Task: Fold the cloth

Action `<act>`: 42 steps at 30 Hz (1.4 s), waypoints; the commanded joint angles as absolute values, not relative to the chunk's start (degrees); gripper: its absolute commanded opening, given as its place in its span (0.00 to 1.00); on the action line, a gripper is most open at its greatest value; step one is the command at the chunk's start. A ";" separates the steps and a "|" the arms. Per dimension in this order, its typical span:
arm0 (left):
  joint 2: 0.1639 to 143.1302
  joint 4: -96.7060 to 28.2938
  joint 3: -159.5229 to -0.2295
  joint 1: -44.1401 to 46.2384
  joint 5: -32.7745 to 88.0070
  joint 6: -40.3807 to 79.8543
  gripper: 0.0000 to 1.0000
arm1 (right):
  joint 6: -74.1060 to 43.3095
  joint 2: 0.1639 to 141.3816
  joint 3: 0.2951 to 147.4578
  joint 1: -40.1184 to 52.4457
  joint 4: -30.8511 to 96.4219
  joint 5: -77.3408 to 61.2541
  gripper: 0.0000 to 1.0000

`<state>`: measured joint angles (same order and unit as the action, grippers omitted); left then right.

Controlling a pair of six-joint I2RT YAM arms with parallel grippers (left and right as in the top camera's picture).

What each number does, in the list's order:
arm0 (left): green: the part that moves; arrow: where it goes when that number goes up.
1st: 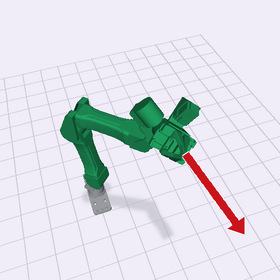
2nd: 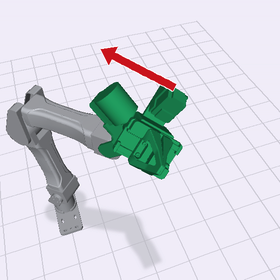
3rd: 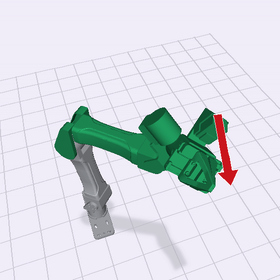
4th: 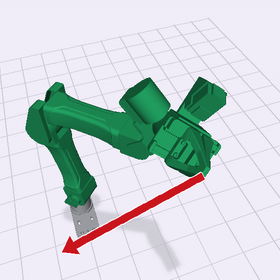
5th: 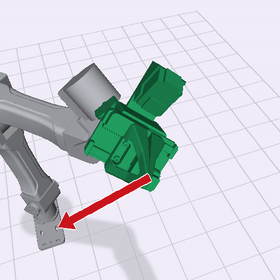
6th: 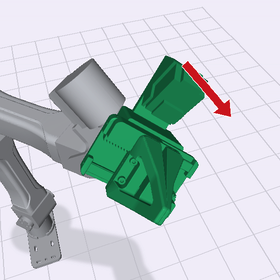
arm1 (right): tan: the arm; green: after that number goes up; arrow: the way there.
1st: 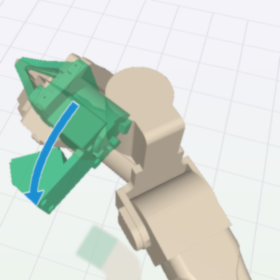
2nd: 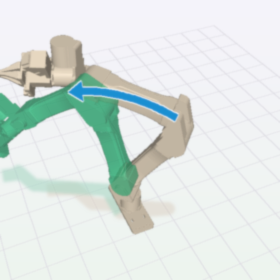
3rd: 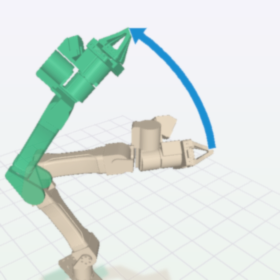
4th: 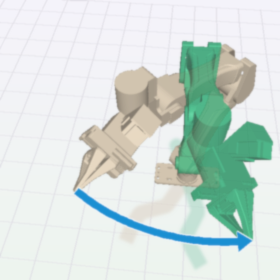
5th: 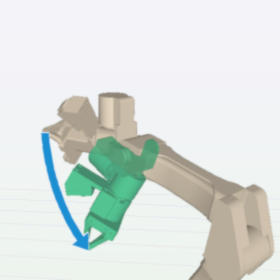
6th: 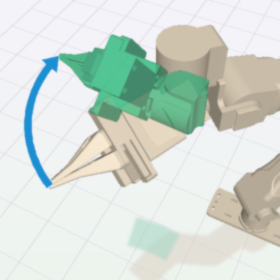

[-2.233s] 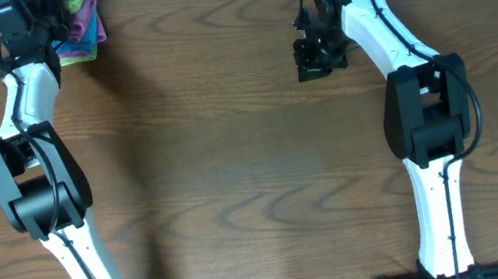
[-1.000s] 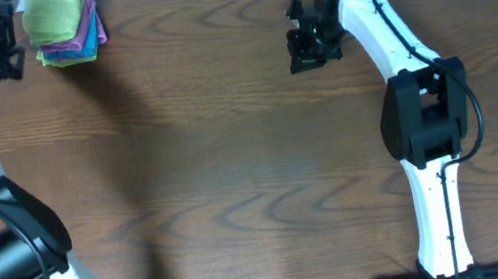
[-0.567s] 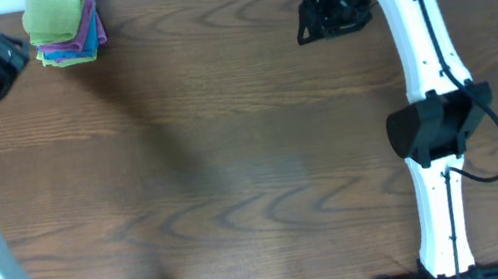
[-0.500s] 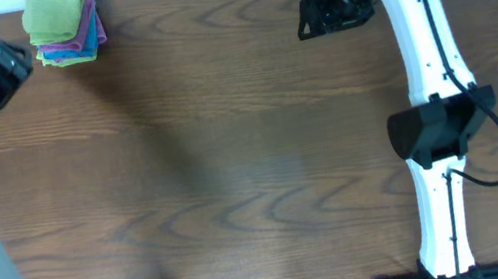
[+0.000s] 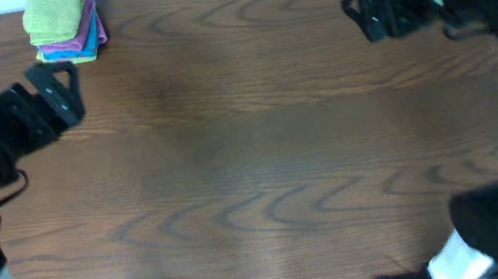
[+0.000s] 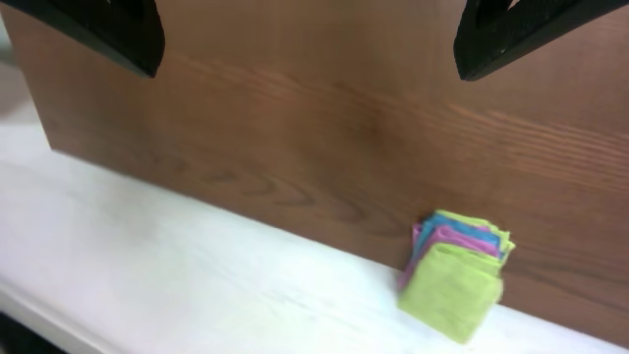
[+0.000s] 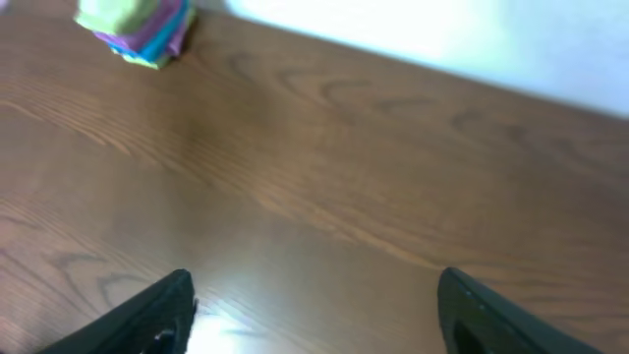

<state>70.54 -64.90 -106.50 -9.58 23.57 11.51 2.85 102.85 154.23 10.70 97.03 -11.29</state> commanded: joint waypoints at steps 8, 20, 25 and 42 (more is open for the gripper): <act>66.22 -67.05 -106.13 2.37 17.26 9.63 0.97 | 3.33 82.48 135.87 10.92 97.27 -6.35 0.86; 62.43 -69.82 -100.49 20.03 -0.27 15.11 0.95 | 3.51 64.29 117.51 10.92 93.32 -3.64 0.99; 62.46 -68.73 -100.49 20.32 2.00 15.99 0.95 | 3.49 63.75 117.51 10.92 94.83 -3.81 0.99; 62.50 -74.22 -100.49 20.27 0.23 19.29 0.95 | 3.49 63.75 117.51 10.92 96.27 -3.81 0.99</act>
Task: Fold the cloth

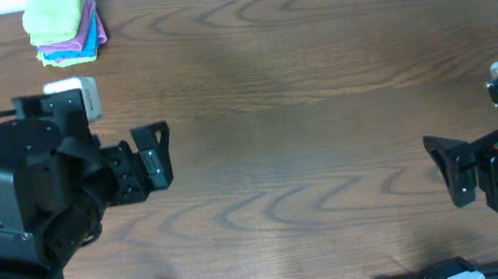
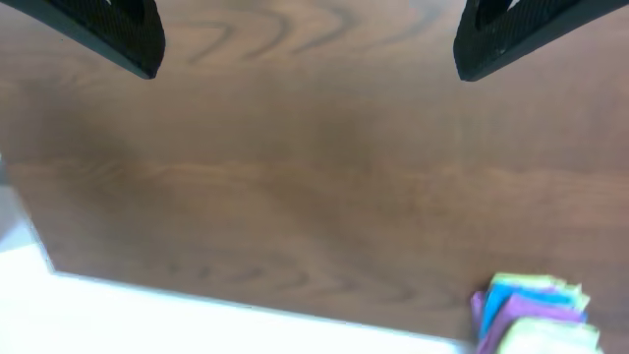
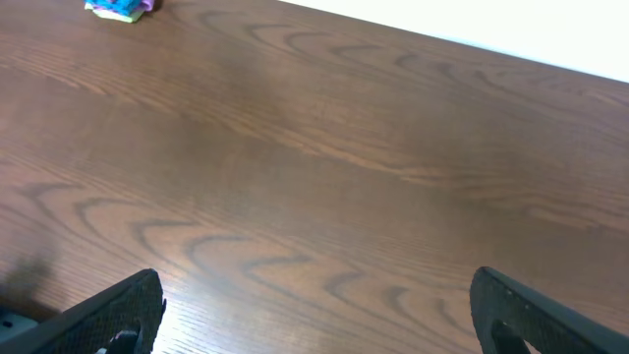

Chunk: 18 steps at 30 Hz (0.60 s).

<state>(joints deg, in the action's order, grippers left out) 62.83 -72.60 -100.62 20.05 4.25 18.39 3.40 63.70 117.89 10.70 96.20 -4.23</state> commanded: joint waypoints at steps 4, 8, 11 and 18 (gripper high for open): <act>62.50 -78.06 -100.49 20.27 -6.57 17.12 0.95 | 3.49 63.75 117.51 10.90 96.27 -3.81 0.99; 62.39 -78.41 -100.49 20.12 -6.70 7.18 0.95 | 3.49 63.75 117.51 10.92 96.27 -3.81 0.99; 60.84 -76.53 -99.83 15.75 -4.47 3.86 0.95 | 3.49 63.75 117.51 10.92 96.27 -3.81 0.99; 49.17 -67.42 -90.02 -0.19 7.55 -7.97 0.95 | 3.49 63.75 117.51 10.92 96.27 -3.81 0.99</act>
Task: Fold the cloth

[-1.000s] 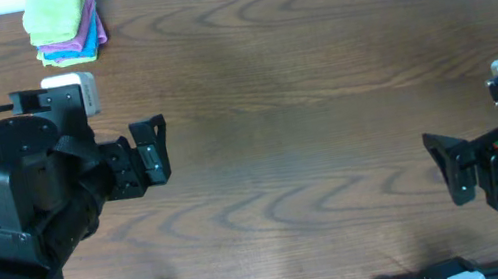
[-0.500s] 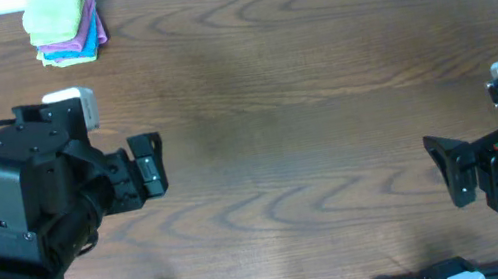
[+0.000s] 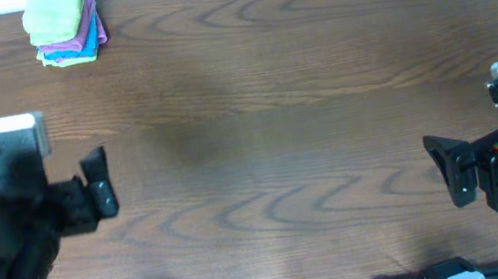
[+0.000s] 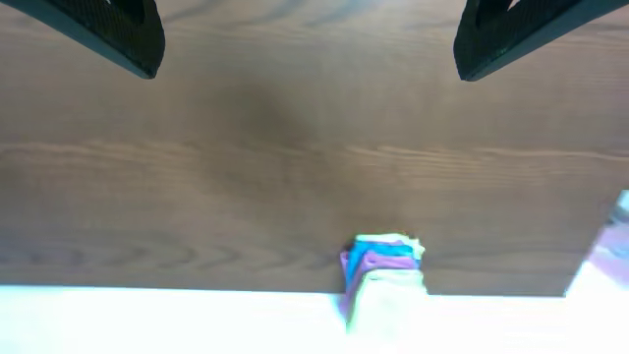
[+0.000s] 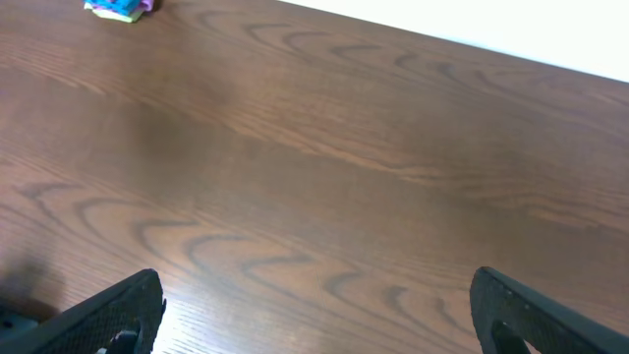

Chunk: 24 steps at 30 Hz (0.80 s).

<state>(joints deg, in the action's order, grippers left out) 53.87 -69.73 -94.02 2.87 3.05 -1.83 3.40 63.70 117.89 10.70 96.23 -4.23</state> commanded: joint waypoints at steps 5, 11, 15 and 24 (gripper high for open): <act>38.11 -60.29 -76.55 -1.21 6.85 -9.67 0.95 | 3.49 63.75 117.51 10.92 96.27 -3.79 0.99; 26.33 -51.46 -58.54 -2.61 8.43 -9.61 0.95 | 3.49 63.75 117.51 10.92 96.27 -3.81 0.99; 19.35 -45.19 -47.53 -3.05 10.22 -8.49 0.95 | 3.49 63.75 117.51 10.92 96.27 -3.81 0.99; 8.95 -33.67 -27.49 -4.03 11.66 -5.78 0.95 | 3.49 63.75 117.51 10.92 96.27 -3.81 0.99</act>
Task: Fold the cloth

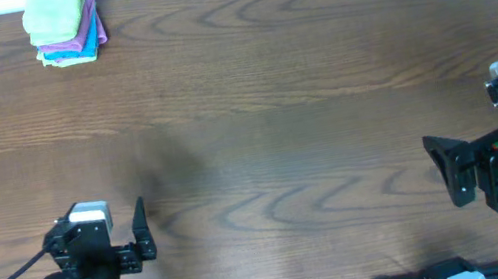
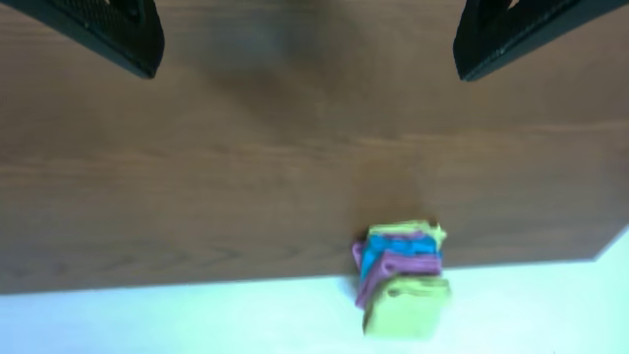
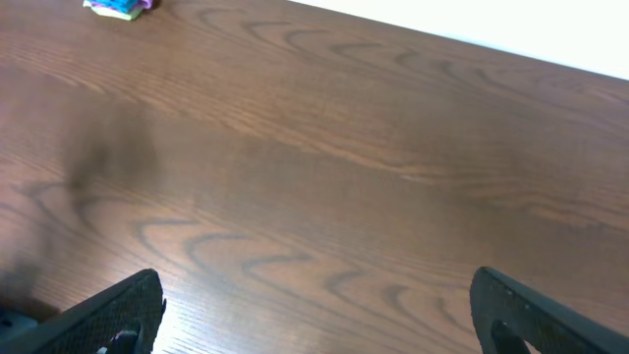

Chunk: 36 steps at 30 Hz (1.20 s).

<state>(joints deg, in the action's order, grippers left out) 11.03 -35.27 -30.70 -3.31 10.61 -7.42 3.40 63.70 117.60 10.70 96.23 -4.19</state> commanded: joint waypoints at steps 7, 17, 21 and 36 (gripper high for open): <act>3.75 -29.34 -18.70 -4.12 11.92 -2.76 0.95 | 3.49 63.75 117.51 10.92 96.27 -3.81 0.99; 0.16 -29.30 -13.21 -4.12 11.66 -2.52 0.95 | 3.49 63.75 117.51 10.92 96.27 -3.81 0.99; 0.21 -29.32 -12.12 -4.10 11.68 -2.33 0.95 | 3.49 63.75 117.51 10.92 96.27 -3.81 0.99; 0.25 -28.62 -7.99 -4.10 11.62 -0.43 0.95 | 3.49 63.75 117.51 10.90 96.27 -3.81 0.99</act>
